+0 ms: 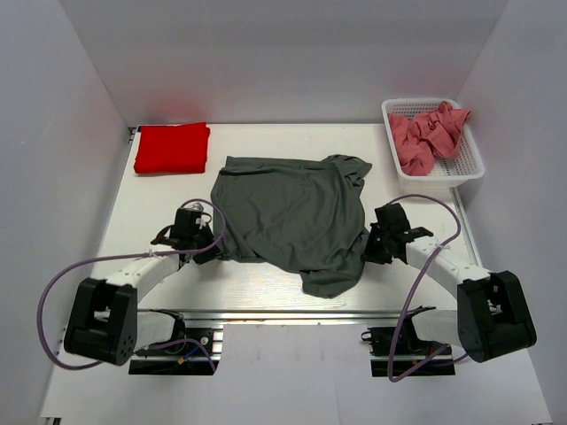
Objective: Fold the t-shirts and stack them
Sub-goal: Flatten out the tshirt
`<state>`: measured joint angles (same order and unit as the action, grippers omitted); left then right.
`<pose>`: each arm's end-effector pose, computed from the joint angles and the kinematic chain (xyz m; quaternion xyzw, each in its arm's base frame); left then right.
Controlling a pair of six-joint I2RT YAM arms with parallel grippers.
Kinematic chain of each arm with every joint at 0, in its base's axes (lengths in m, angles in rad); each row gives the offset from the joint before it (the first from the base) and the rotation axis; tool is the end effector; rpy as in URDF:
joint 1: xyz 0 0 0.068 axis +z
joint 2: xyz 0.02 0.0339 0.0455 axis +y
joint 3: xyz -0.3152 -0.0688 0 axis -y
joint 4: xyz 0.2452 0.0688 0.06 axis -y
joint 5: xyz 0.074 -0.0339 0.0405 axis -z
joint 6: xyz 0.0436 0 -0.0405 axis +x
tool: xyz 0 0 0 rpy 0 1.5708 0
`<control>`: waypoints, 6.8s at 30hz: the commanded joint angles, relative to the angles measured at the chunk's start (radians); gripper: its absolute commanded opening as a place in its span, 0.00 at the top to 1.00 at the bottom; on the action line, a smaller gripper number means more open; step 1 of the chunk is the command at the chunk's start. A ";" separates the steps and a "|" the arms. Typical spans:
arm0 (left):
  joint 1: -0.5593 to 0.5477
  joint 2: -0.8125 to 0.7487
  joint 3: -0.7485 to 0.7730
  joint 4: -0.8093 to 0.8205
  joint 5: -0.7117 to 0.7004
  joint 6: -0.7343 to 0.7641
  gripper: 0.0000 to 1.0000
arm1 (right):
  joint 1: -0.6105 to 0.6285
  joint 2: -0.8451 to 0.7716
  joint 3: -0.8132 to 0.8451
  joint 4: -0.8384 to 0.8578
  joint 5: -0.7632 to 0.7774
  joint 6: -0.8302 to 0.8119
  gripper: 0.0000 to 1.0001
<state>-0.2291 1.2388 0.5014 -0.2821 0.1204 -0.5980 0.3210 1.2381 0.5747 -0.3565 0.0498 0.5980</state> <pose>0.1941 -0.0506 0.1911 -0.1601 0.9472 -0.1622 0.2255 0.1988 0.0638 0.2075 0.1395 0.9519 0.0991 0.2543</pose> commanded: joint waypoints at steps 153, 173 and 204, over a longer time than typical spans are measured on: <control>0.086 0.774 1.263 0.000 0.062 0.309 0.00 | -0.192 0.628 1.061 -0.007 0.026 -0.422 0.10; -0.078 0.105 0.215 -0.051 0.122 0.168 0.02 | -0.111 -0.086 0.156 -0.232 0.071 -0.123 0.10; -0.243 0.183 0.318 -0.019 -0.103 0.190 1.00 | -0.114 -0.119 0.108 -0.104 -0.018 -0.115 1.00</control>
<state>-0.4671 1.5166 0.7555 -0.2810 0.0372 -0.4236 0.2070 1.2259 0.5896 -0.4248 0.0647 0.5274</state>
